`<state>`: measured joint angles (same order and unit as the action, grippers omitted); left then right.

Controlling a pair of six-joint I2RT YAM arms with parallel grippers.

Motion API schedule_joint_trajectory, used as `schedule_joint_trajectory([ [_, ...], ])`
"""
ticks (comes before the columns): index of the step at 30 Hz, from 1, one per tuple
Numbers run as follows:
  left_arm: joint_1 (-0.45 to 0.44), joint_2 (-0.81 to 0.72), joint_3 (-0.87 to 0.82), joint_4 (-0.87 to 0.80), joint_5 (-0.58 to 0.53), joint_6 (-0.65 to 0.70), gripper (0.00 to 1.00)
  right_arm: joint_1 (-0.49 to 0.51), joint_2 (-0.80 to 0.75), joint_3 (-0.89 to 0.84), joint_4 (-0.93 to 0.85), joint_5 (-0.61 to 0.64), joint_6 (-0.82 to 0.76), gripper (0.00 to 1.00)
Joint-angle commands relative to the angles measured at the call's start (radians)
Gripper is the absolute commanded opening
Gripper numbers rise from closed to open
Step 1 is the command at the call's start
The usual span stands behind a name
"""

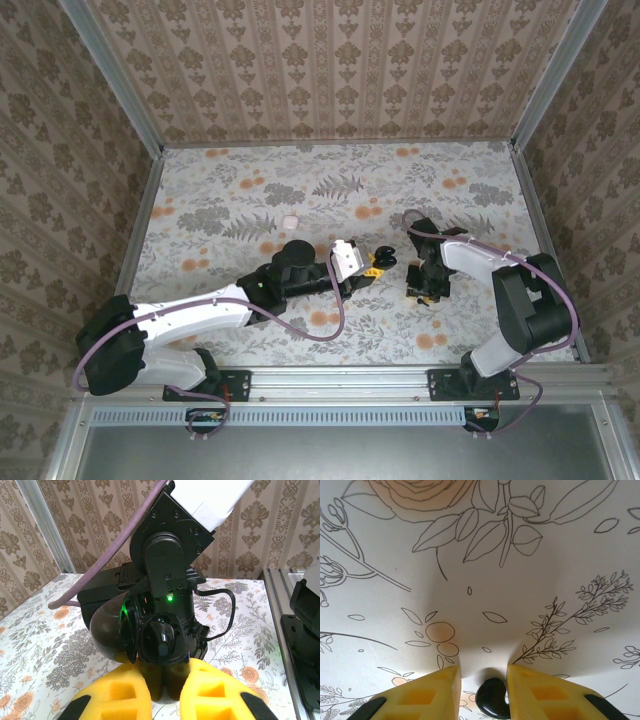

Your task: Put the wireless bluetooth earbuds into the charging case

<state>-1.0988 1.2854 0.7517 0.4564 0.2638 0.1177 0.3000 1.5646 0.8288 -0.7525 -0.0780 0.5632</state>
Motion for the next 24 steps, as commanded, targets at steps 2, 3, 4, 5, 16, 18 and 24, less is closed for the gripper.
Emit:
schedule_joint_trajectory([
  [2,-0.001,-0.022,0.009,0.005,-0.007,0.022,0.0,0.015,0.004,-0.007,-0.03,-0.009,-0.019,0.3],
  [3,0.0,-0.022,0.01,0.005,-0.006,0.021,0.0,0.016,-0.002,-0.01,-0.032,-0.014,-0.014,0.31],
  [4,0.0,-0.02,0.01,0.005,-0.006,0.021,0.0,0.019,-0.008,-0.014,-0.034,-0.02,-0.01,0.31],
  [5,0.0,-0.019,0.012,0.005,-0.006,0.021,0.0,0.021,-0.013,-0.017,-0.038,-0.026,-0.005,0.32],
  [16,-0.001,-0.012,0.019,0.005,0.001,0.018,0.0,0.034,-0.089,-0.041,-0.082,-0.051,0.029,0.37],
  [18,0.0,-0.009,0.02,0.007,0.003,0.017,0.0,0.033,-0.101,-0.04,-0.087,-0.047,0.031,0.37],
  [24,0.0,-0.005,0.024,0.009,0.011,0.013,0.0,0.033,-0.107,-0.025,-0.085,-0.039,0.03,0.37],
])
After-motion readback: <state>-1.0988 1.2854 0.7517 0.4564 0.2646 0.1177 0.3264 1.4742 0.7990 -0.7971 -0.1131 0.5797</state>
